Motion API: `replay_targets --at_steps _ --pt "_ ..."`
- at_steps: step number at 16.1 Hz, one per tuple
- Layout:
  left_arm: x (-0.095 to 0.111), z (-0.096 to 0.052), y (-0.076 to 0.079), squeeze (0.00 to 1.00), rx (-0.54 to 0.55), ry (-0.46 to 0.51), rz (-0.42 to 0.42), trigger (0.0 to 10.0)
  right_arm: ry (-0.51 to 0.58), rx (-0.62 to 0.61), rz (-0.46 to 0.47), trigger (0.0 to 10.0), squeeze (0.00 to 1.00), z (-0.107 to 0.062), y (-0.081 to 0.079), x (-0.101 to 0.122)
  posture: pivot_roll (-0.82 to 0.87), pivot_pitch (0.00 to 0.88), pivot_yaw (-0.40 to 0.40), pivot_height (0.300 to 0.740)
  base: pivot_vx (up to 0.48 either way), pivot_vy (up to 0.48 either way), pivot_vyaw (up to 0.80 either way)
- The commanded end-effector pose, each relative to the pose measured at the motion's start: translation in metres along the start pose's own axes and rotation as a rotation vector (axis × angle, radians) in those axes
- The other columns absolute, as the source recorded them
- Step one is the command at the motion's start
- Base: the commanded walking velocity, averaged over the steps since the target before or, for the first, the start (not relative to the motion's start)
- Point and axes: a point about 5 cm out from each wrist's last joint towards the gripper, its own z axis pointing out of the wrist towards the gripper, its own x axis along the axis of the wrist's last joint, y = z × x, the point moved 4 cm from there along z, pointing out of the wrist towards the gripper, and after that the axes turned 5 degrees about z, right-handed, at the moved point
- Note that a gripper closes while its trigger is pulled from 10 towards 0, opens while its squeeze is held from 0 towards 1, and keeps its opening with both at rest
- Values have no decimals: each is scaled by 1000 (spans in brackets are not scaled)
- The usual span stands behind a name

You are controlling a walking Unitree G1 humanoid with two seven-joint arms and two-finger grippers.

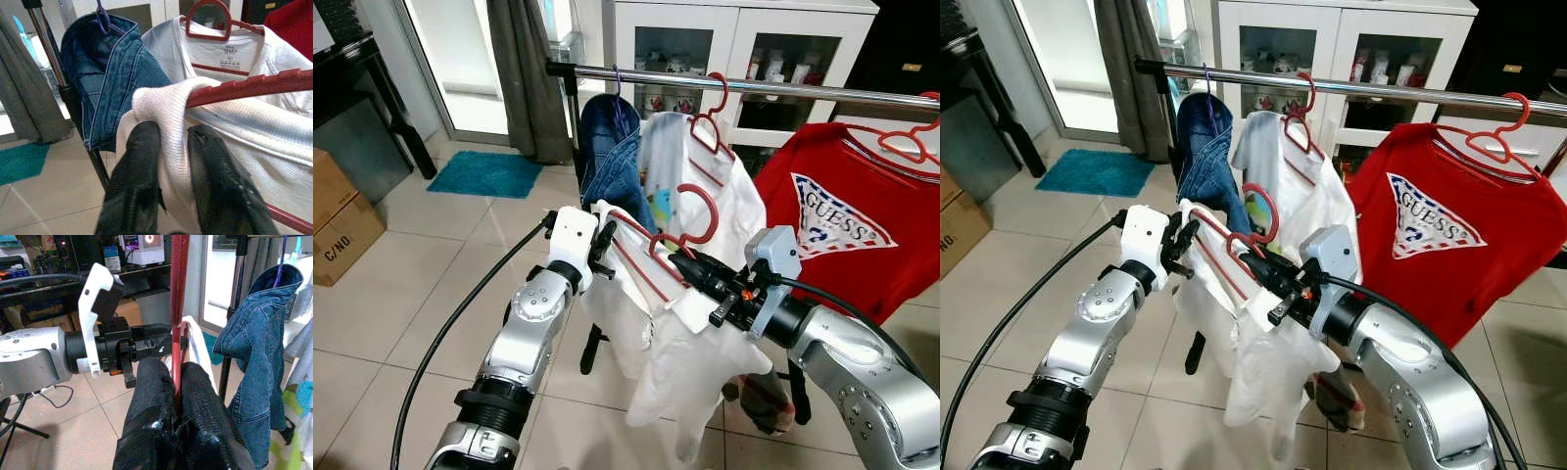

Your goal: Hang hanger

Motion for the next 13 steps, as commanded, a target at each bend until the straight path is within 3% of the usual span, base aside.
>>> replay_targets --at_steps 1,8,11,13 --pt "2 -1 1 0 -5 6 1 0 21 10 -13 0 0 0 1 8 -175 0 29 740 0 0 0" --pt "2 -1 1 0 -5 3 0 0 20 12 -12 0 0 0 1 9 -174 0 27 740 0 0 0" --pt "2 -1 5 0 -59 -7 99 0 -111 -63 -57 0 0 -4 18 -10 -185 0 25 740 0 0 0" --pt "6 -3 2 0 -81 -2 140 0 -256 -157 -111 0 0 -6 35 -32 -182 0 20 740 0 0 0"
